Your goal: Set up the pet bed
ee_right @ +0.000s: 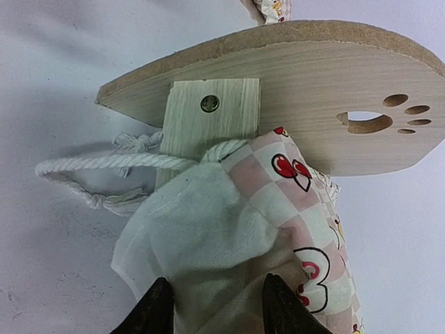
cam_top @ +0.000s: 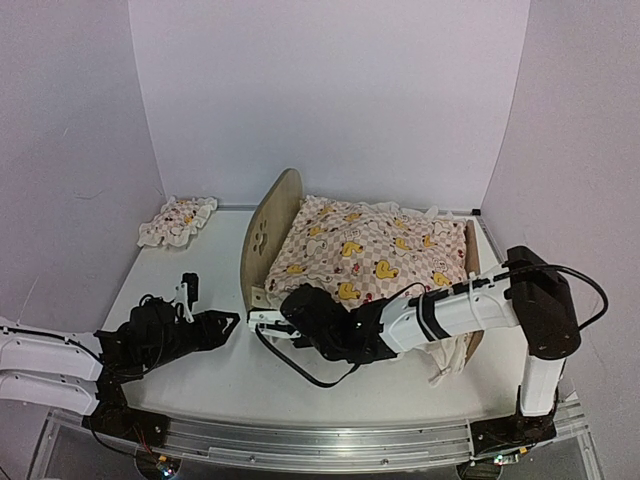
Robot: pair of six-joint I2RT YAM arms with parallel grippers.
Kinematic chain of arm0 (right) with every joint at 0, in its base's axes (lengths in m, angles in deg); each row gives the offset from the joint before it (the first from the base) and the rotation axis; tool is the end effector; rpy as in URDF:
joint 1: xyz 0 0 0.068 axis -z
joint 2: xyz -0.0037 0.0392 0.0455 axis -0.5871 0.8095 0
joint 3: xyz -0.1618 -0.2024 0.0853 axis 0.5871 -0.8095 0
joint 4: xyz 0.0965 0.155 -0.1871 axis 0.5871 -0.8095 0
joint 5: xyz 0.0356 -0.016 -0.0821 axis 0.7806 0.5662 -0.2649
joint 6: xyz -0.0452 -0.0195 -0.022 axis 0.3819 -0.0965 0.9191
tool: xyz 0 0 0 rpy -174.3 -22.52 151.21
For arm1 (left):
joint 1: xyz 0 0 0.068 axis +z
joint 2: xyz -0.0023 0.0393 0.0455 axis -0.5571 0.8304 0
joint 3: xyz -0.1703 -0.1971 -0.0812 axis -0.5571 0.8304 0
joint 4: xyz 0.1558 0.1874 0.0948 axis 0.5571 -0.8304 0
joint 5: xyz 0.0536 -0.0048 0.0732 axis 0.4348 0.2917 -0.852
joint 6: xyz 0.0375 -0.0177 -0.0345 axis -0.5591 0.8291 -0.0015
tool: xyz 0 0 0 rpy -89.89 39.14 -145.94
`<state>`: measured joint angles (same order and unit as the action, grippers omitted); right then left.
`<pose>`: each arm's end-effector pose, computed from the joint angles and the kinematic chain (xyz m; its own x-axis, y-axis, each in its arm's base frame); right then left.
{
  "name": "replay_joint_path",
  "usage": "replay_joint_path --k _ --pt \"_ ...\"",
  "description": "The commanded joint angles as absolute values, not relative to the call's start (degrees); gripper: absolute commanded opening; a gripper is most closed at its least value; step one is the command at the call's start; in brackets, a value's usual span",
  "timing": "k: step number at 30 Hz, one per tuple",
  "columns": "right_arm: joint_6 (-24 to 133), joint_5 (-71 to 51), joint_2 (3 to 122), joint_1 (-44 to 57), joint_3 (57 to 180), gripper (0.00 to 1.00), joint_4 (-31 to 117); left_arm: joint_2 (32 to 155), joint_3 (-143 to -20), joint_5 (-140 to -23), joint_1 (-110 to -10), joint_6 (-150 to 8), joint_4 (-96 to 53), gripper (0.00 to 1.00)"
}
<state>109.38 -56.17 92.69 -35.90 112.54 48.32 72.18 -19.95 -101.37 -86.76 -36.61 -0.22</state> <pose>0.1521 0.3928 0.1789 0.3128 -0.9162 -0.2506 -0.5326 0.0493 -0.8449 0.1177 -0.1437 0.1622 -0.6295 -0.3326 -0.7022 0.3120 0.7195 -0.6205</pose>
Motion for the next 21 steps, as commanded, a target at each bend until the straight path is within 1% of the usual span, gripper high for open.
replay_joint_path --k 1,3,4,6,10,13,14,16,17,21 --pt "107.82 -55.51 92.16 -35.59 112.54 0.48 52.77 71.51 -19.64 -100.65 -86.35 -37.32 2.37 0.43" --pt "107.8 -54.1 92.26 -35.59 112.72 0.52 52.59 71.78 -19.7 -100.54 -86.33 -37.24 2.41 0.43" --pt "107.76 -53.69 92.62 -35.59 112.77 0.5 52.44 71.94 -19.83 -100.42 -86.26 -37.22 2.41 0.43" --pt "107.79 -53.6 94.08 -35.47 113.06 0.42 52.42 72.06 -20.06 -100.27 -86.27 -37.17 2.36 0.43" --pt "106.93 -54.74 96.75 -34.57 114.24 0.31 54.23 71.83 -19.91 -100.12 -86.24 -37.17 2.36 0.44" --pt "105.28 -53.23 96.63 -33.49 114.33 0.29 55.4 71.31 -19.67 -99.8 -86.28 -37.02 2.3 0.45" --pt "104.57 -52.97 96.52 -33.19 114.54 0.24 55.41 71.08 -19.63 -99.71 -86.29 -37.0 2.31 0.46" --pt "102.96 -51.96 95.28 -32.98 114.44 0.04 55.3 70.86 -19.58 -99.68 -86.24 -37.06 2.33 0.46" --pt "101.39 -50.18 93.78 -32.91 114.19 0.0 54.47 70.84 -19.54 -99.64 -86.25 -37.25 2.33 0.47" --pt "90.05 -31.89 88.23 -29.58 117.7 0.0 40.6 71.69 -19.73 -99.44 -86.15 -37.22 2.41 0.48"
